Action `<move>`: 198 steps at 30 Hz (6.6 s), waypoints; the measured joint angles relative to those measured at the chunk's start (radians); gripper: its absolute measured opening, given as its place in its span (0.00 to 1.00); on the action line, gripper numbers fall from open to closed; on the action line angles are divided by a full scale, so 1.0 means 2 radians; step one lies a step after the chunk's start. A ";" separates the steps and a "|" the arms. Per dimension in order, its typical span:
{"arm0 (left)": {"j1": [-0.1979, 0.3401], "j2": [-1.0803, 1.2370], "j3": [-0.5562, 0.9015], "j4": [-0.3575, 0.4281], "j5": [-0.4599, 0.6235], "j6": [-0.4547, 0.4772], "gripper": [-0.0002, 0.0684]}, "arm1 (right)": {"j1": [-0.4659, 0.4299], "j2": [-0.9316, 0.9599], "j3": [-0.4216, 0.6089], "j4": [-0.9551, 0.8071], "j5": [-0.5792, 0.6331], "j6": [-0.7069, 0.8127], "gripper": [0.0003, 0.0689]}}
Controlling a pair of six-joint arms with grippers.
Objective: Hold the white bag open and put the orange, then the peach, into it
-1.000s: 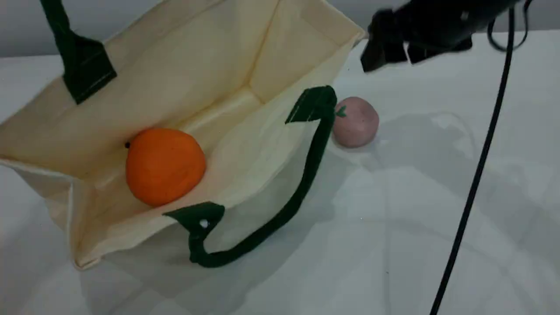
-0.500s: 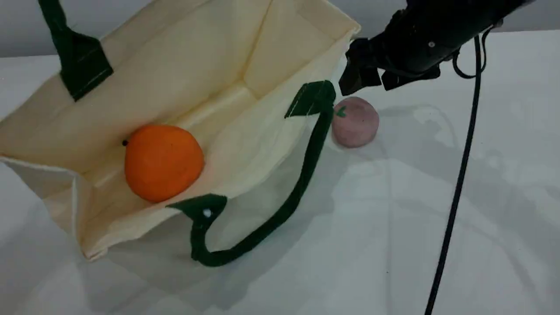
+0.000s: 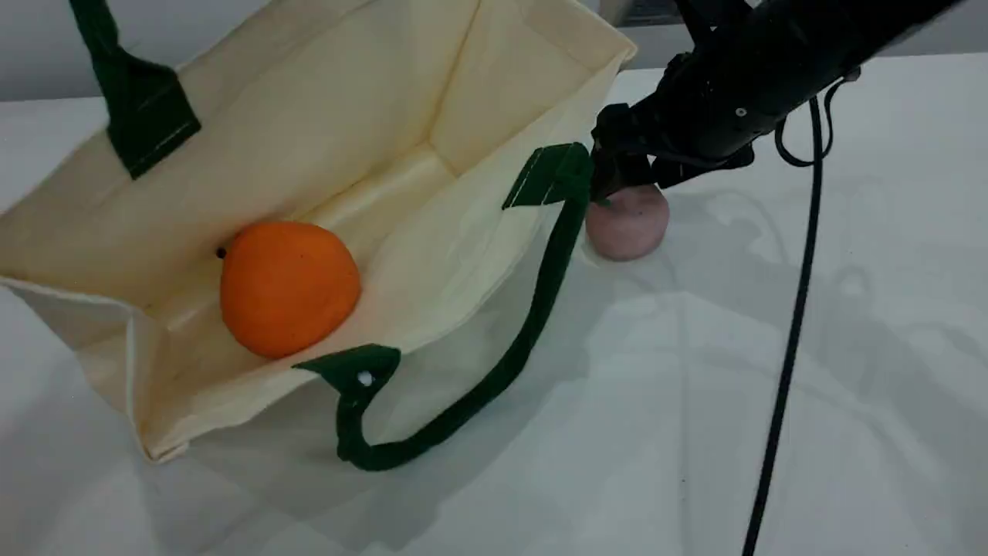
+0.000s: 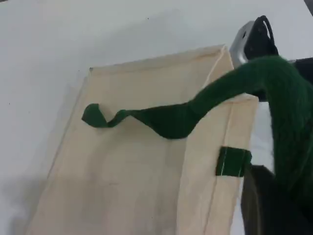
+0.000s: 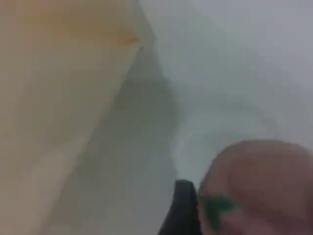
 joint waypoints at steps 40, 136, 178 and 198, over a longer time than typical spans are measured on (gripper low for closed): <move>0.000 0.000 0.000 -0.001 0.011 -0.026 0.10 | -0.143 -0.105 0.054 -0.081 0.089 0.087 0.54; 0.000 0.044 0.000 -0.031 -0.046 0.059 0.10 | 0.244 -0.376 0.110 0.191 -0.304 -0.108 0.84; 0.000 0.005 0.001 -0.030 0.047 0.055 0.63 | 0.244 -0.698 0.185 0.185 -0.281 -0.108 0.84; 0.000 -0.118 0.007 -0.007 0.047 0.041 0.63 | 0.244 -0.674 0.190 -0.263 0.209 0.295 0.84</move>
